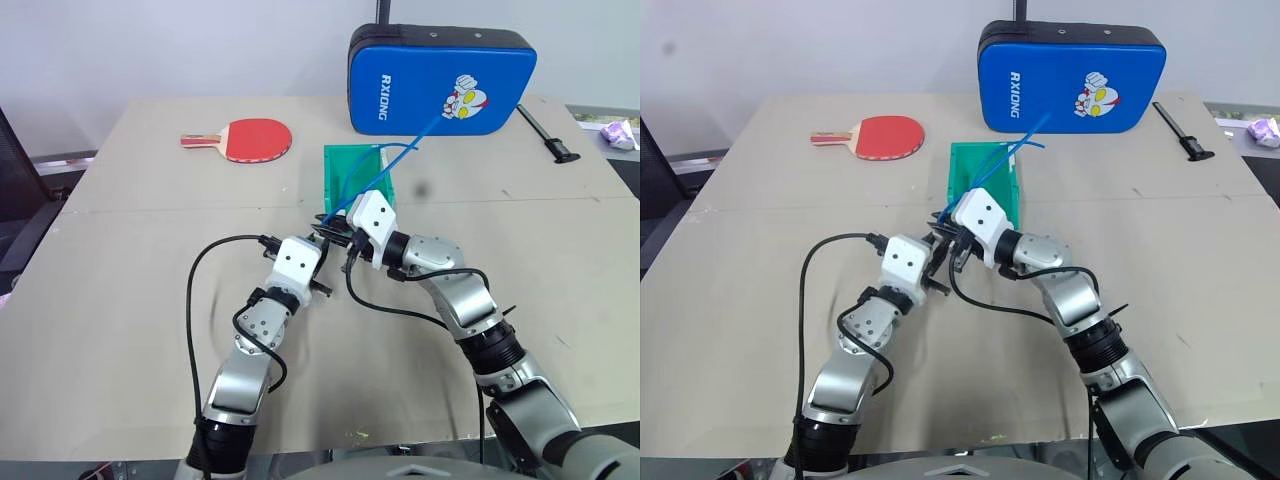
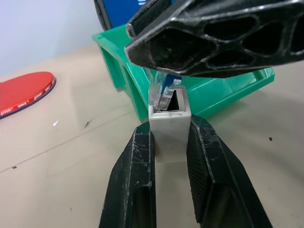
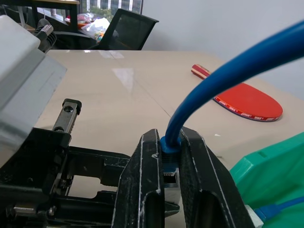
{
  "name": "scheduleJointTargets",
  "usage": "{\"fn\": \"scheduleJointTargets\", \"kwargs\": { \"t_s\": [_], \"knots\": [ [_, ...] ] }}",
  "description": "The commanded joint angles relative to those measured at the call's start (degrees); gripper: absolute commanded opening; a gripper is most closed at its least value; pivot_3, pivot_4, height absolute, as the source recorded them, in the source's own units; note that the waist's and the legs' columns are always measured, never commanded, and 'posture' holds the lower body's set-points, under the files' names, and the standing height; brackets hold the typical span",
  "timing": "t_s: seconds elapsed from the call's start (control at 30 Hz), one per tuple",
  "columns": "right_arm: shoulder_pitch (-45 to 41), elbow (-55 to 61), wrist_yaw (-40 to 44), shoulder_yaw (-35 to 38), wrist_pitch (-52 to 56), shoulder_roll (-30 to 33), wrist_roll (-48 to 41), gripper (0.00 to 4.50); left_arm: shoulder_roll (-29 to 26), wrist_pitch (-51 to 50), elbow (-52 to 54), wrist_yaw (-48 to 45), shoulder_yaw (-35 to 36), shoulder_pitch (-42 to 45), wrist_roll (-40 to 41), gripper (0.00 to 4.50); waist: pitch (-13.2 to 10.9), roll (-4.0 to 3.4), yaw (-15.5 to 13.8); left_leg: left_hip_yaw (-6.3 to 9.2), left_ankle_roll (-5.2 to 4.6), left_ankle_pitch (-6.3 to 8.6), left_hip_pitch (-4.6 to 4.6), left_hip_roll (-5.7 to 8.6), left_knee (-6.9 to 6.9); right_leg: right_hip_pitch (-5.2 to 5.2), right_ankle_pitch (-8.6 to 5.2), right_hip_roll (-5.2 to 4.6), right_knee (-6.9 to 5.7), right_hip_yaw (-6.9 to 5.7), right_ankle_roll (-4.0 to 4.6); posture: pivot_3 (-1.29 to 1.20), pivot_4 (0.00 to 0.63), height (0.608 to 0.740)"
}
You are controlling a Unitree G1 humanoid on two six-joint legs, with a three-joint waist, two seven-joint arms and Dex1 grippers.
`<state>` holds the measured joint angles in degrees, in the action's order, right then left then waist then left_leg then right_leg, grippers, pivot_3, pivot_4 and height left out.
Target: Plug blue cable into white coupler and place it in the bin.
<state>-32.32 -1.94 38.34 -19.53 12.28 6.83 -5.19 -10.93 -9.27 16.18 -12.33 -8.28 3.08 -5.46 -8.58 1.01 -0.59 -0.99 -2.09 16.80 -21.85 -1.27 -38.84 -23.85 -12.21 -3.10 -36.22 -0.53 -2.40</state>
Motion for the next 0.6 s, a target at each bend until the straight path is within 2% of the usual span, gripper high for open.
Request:
{"fn": "scheduleJointTargets", "kwargs": {
  "t_s": [0.03, 0.37, 0.6],
  "knots": [
    [0.94, 0.60, 0.44, -0.62, 2.08, 1.05, 0.70, 0.00, 0.59, 1.87, 2.21, 0.82, 1.25, 0.75, 0.63, 0.30, 0.00, 0.00, 0.00, 0.00, 0.00, 0.00, 0.00, 0.00, 0.00, 0.00, 0.00, 0.00, 0.00, 0.00, 0.00, 0.00, 0.150, 0.728],
    [0.58, 0.80, -0.23, -1.45, 5.37, 1.47, 1.53, 0.00, 0.15, 1.92, 2.23, -0.08, 0.79, 1.11, 0.31, 0.30, 0.00, 0.00, 0.00, 0.00, -0.01, 0.00, 0.00, 0.00, 0.00, 0.00, 0.00, 0.00, 0.00, 0.00, 0.00, 0.00, 0.150, 0.728],
    [-1.75, 0.31, -0.58, -3.79, 10.71, -0.42, 2.49, 0.00, -0.63, 2.34, 2.50, -1.21, -1.30, 2.25, -0.85, 0.30, -0.01, -0.01, 0.02, 0.01, -0.01, 0.00, 0.00, 0.00, 0.00, -0.01, 0.00, 0.01, -0.01, -0.01, 0.00, 0.00, 0.150, 0.728]
  ]
}}
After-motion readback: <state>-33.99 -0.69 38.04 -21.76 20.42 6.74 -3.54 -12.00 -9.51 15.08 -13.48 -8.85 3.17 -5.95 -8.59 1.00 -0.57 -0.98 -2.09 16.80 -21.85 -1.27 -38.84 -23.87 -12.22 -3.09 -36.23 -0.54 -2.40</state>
